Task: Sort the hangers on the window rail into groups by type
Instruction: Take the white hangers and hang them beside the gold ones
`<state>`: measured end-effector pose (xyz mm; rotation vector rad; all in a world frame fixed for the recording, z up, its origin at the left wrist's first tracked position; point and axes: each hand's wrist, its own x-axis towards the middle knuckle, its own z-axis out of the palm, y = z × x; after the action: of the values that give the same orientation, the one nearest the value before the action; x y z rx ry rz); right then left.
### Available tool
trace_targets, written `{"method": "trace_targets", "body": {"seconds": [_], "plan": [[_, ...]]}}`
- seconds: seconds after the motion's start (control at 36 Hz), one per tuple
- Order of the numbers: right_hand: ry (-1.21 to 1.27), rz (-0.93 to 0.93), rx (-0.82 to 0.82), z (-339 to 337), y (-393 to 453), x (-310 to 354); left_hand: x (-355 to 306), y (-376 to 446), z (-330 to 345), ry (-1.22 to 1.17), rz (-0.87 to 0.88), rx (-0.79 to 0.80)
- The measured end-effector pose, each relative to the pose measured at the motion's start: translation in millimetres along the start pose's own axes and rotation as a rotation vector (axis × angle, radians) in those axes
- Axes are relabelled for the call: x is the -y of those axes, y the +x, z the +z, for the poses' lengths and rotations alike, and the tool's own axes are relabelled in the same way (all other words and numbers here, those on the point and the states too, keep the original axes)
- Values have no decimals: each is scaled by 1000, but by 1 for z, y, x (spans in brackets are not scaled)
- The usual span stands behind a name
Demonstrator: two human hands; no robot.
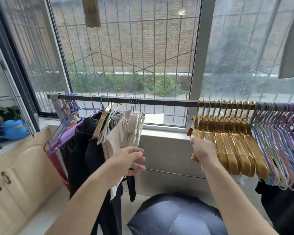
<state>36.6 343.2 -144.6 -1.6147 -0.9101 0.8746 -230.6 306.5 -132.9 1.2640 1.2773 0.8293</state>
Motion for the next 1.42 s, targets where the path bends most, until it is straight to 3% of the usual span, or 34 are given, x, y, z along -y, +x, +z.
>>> {"method": "trace_targets", "body": {"seconds": [0.19,0.42,0.67,0.78,0.97,1.11,1.31,1.42], "plan": [[-139,3,-45,2,4,-9,3,5,0,14,-17,49],[-734,-89,-102,-5,-6,-8,3,9,4,73,-14,118],[-847,-202,-27,-7,-13,-20,3,17,18,166,12,153],[-855,-210,34,-5,-15,-13,-20,40,35,343,141,113],[-844,-95,36,-16,-2,0,-103,115,83,656,579,-34],[-1007,-178,-60,-10,8,-8,-160,176,111,938,844,53],[-1318,-244,-100,6,22,-19,-205,264,151,1247,766,270],[-1344,-230,-80,5,32,-22,-205,291,162,1226,786,357]]}}
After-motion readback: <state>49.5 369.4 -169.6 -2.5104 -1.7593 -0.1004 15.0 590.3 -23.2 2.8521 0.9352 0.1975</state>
